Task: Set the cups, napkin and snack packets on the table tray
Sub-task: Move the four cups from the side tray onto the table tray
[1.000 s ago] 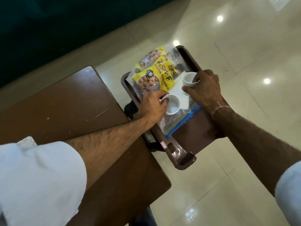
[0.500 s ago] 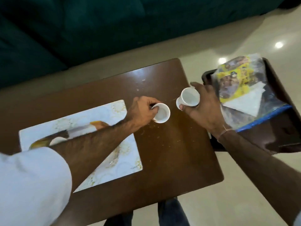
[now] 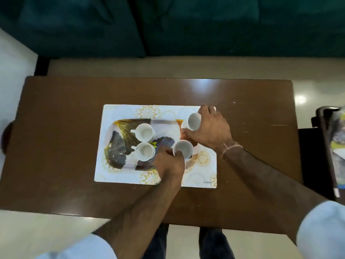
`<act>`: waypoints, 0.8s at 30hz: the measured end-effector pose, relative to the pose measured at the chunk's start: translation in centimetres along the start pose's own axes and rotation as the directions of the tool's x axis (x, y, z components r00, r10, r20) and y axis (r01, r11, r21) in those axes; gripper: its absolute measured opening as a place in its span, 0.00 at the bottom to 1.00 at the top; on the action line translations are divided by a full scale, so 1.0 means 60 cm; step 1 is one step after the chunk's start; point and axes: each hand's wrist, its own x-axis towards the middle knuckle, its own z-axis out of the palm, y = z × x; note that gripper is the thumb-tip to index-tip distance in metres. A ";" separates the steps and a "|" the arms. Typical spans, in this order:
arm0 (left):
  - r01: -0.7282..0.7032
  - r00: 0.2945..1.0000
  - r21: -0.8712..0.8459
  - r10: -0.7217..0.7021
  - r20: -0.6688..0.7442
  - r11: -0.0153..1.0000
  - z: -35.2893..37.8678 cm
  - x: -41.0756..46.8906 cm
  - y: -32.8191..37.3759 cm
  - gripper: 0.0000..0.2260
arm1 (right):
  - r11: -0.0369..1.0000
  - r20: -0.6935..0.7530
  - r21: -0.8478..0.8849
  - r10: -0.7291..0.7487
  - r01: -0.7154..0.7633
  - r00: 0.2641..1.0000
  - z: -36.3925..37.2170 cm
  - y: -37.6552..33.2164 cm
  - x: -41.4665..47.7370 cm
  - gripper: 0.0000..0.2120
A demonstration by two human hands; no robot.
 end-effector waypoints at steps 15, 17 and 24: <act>0.621 0.674 -0.687 -0.704 0.223 0.378 0.022 0.024 -0.025 0.12 | 0.980 0.234 -0.168 -0.068 0.109 0.970 0.118 -0.115 0.040 0.41; 0.638 0.633 -0.716 -0.722 0.280 0.283 0.020 0.026 -0.018 0.12 | 0.974 0.221 -0.197 -0.069 0.113 0.973 0.125 -0.122 0.042 0.43; 0.668 0.625 -0.730 -0.643 0.443 0.147 0.006 0.020 -0.001 0.13 | 0.976 0.228 -0.195 -0.051 0.097 0.972 0.129 -0.133 0.045 0.44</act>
